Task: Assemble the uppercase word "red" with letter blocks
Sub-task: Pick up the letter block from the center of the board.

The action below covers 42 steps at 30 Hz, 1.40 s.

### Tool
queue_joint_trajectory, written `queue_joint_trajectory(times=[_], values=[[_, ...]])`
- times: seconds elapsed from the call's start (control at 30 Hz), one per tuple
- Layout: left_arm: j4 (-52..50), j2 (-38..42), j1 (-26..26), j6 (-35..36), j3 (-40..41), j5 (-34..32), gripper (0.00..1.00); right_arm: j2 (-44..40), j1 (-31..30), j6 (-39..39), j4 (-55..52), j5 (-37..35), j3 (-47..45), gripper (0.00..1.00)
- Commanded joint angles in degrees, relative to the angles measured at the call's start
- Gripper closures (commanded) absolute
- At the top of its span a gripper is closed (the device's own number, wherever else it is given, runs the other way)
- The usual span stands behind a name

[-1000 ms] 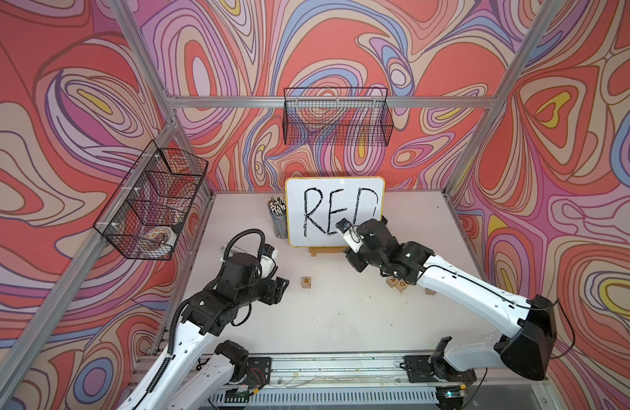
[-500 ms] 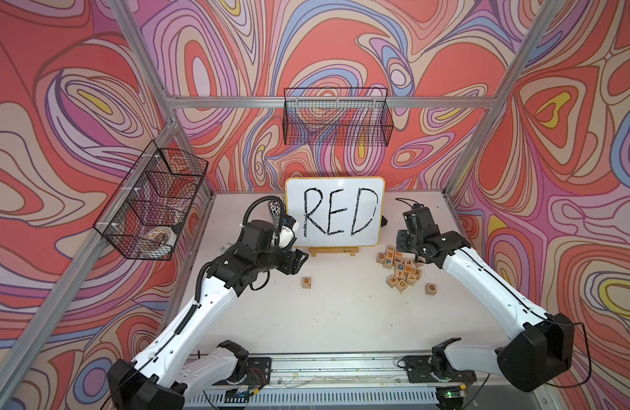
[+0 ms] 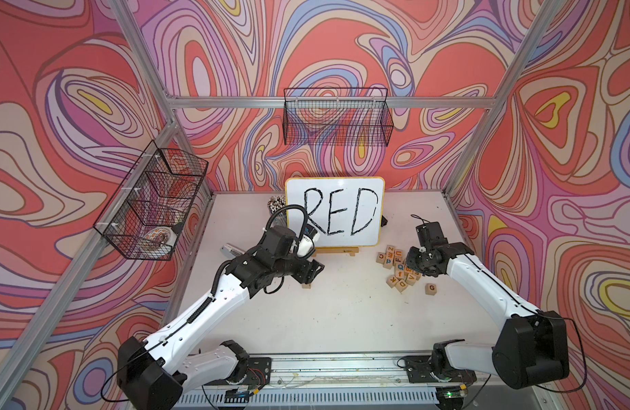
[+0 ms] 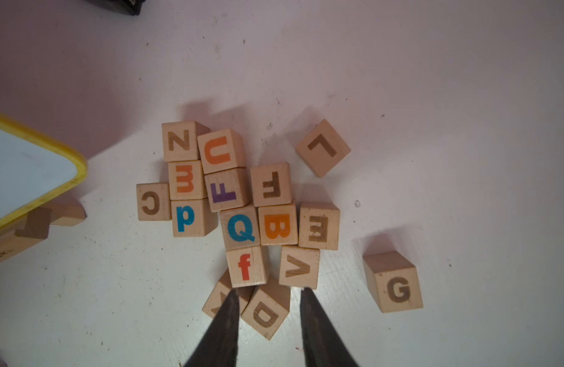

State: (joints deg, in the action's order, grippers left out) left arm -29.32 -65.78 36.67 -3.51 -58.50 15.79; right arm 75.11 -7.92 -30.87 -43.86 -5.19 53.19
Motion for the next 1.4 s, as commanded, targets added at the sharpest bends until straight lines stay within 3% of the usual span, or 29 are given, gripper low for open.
queue_joint_trajectory(times=[0.0,0.27,0.6,1.37], values=[[-0.67,-0.57,0.69,1.39,-0.12,-1.79,0.31,0.57,0.18,-0.99,0.89,2.44,-0.73,0.65],[-0.66,-0.30,1.91,1.31,0.14,-2.44,0.31,3.19,1.36,-1.66,-1.01,-2.36,-0.12,0.63],[-0.78,0.18,2.56,1.24,0.05,-2.54,0.31,6.82,6.99,-0.84,1.74,0.10,-0.74,0.63],[-0.70,0.12,2.62,1.27,0.23,-2.79,0.31,15.10,9.06,1.84,6.39,2.63,1.39,0.64]])
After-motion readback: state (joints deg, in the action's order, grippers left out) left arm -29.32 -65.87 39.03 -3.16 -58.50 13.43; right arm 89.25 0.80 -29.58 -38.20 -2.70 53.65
